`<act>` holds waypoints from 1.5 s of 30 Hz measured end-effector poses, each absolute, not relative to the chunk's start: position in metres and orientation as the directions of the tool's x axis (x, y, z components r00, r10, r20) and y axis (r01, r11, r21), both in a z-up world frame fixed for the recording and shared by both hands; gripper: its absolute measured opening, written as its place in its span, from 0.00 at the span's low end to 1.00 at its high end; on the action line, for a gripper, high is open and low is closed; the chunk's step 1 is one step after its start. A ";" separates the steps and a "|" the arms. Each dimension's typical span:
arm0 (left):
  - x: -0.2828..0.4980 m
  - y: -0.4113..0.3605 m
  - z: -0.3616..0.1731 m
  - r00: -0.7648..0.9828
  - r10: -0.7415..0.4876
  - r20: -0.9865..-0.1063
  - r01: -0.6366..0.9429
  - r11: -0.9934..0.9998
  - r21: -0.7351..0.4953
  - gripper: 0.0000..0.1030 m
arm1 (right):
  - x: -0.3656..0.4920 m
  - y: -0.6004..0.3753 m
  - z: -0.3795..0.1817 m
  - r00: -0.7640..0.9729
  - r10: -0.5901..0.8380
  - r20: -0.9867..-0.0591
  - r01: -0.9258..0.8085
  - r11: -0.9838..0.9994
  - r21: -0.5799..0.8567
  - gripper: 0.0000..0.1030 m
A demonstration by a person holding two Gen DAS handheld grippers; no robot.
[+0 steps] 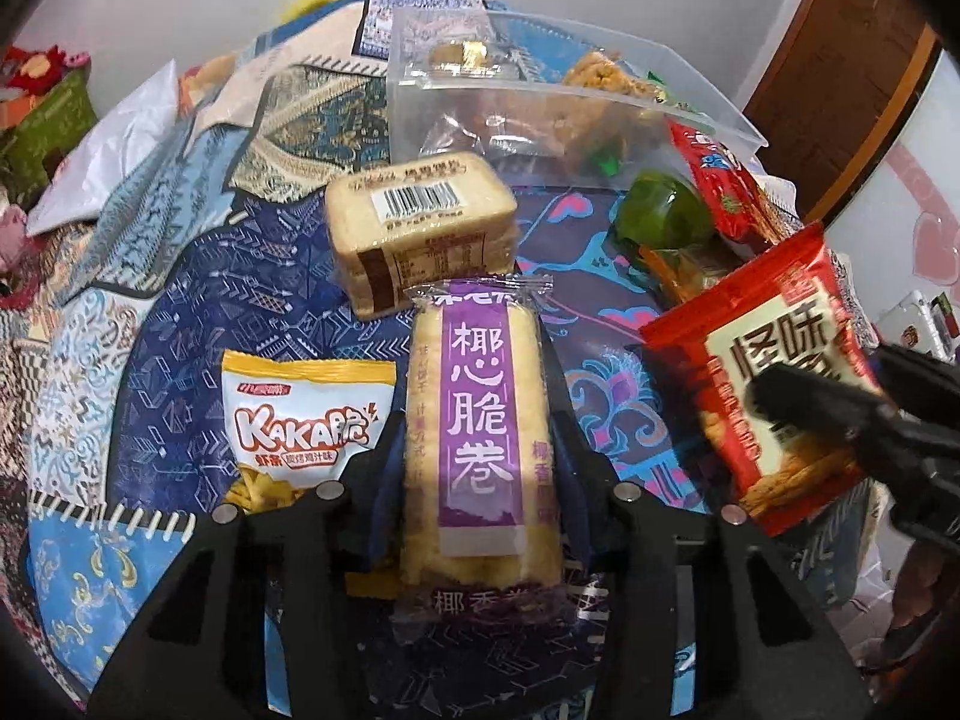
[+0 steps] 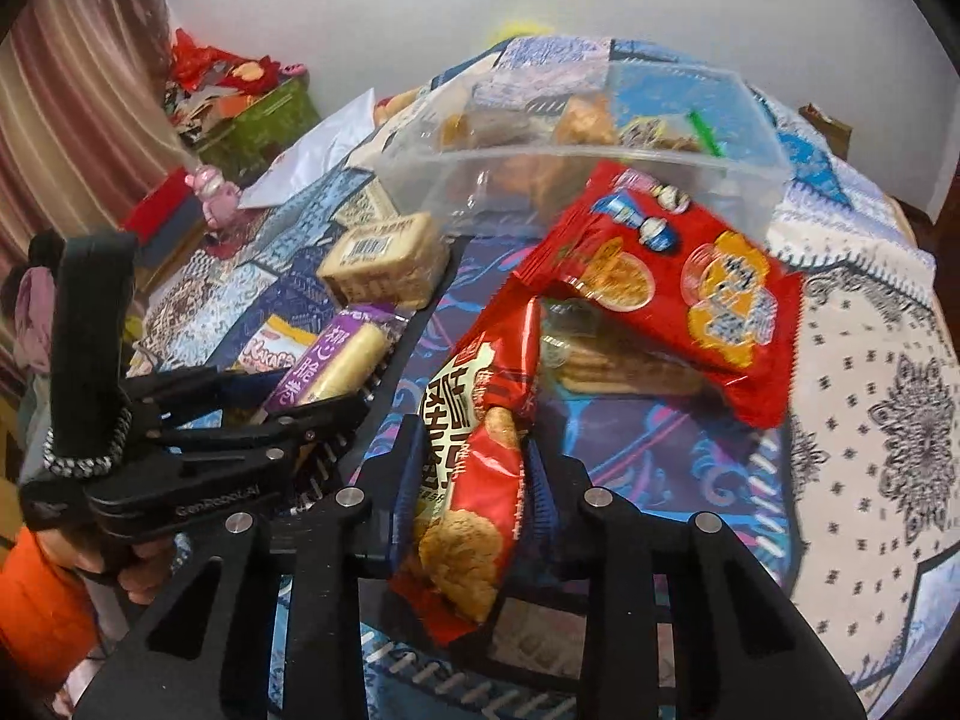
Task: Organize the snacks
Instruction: 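Lower the coconut roll and red bean-snack bag into the clear box, open both tools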
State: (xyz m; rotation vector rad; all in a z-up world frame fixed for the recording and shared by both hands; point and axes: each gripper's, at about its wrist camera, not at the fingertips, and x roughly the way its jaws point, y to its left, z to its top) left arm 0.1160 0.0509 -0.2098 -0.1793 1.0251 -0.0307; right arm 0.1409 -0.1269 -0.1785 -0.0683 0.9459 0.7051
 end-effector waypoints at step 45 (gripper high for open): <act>0.272 0.045 -0.101 0.735 -0.096 -0.672 -0.052 0.979 -0.197 0.44 | 0.291 -0.145 -0.087 0.647 0.493 -0.582 -0.474 0.857 0.200 0.25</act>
